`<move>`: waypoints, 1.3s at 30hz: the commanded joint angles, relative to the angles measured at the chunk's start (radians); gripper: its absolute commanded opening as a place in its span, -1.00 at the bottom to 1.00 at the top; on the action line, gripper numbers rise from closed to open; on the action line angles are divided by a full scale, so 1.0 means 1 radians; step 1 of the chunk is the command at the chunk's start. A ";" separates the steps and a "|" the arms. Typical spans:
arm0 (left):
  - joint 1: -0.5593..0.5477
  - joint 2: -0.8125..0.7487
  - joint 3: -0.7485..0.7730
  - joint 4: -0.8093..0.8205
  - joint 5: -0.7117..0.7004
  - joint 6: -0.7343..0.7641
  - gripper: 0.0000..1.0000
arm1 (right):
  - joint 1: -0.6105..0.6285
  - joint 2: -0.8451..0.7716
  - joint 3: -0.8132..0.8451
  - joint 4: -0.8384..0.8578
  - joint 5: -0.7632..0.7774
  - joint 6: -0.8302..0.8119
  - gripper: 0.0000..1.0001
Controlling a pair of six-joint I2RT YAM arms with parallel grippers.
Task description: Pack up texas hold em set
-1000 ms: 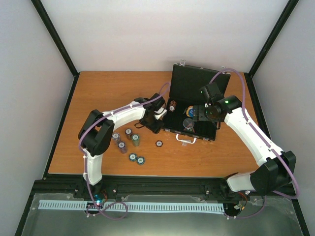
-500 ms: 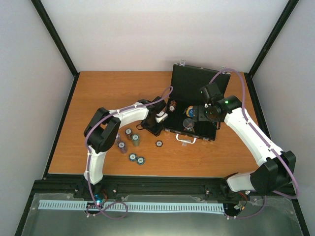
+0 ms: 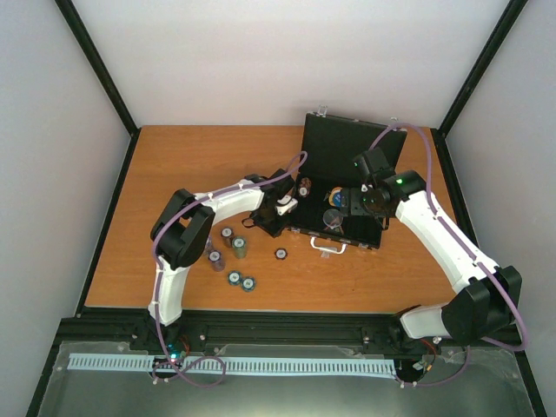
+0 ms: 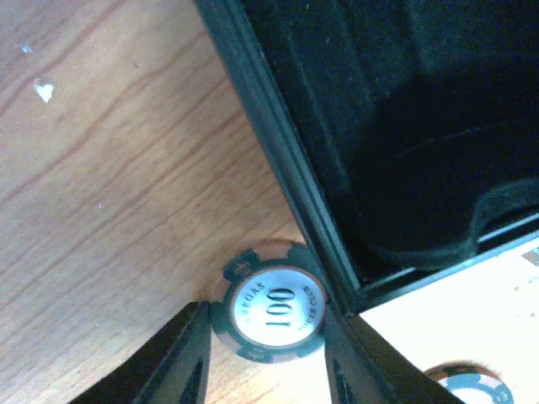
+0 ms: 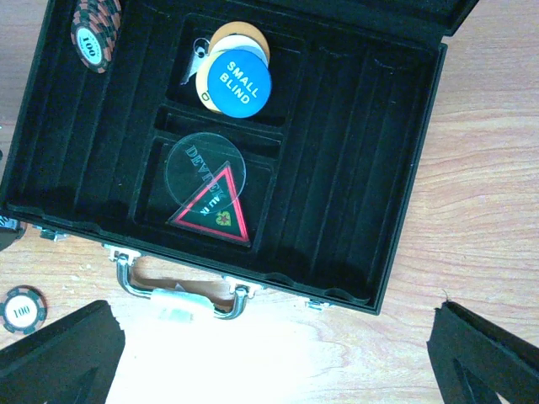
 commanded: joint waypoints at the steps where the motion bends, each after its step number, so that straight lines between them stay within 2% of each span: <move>1: -0.007 0.050 -0.017 -0.010 0.031 0.016 -0.27 | -0.011 -0.024 -0.010 0.009 -0.003 -0.004 1.00; 5: -0.006 0.056 -0.017 -0.017 0.031 0.017 -0.47 | -0.012 -0.021 -0.010 0.011 -0.005 -0.004 1.00; 10: -0.007 0.057 -0.018 -0.024 0.024 0.018 -0.63 | -0.012 -0.022 -0.015 0.013 -0.007 -0.003 1.00; 16: -0.006 0.053 -0.030 -0.035 -0.013 0.010 -0.98 | -0.012 -0.025 -0.019 0.015 -0.009 -0.001 1.00; 24: -0.006 -0.012 -0.028 -0.076 -0.073 -0.020 -0.96 | -0.012 -0.030 -0.029 0.018 -0.013 0.000 1.00; 25: -0.006 -0.025 -0.015 -0.088 -0.079 -0.020 -0.90 | -0.012 -0.029 -0.030 0.018 -0.013 0.000 1.00; 28: -0.007 -0.056 0.036 -0.126 -0.087 -0.022 -0.10 | -0.012 -0.031 -0.029 0.019 -0.014 -0.001 1.00; 30: -0.006 -0.065 0.074 -0.151 -0.084 -0.033 0.54 | -0.012 -0.030 -0.028 0.019 -0.016 -0.001 1.00; 31: -0.006 -0.065 0.092 -0.162 -0.076 -0.041 0.69 | -0.013 -0.030 -0.027 0.019 -0.016 -0.002 1.00; 33: -0.007 -0.063 0.126 -0.181 -0.059 -0.080 0.87 | -0.012 -0.031 -0.026 0.020 -0.016 -0.002 1.00; 39: -0.013 -0.077 0.152 -0.163 0.031 -0.239 0.90 | -0.013 -0.034 -0.029 0.020 -0.011 -0.004 1.00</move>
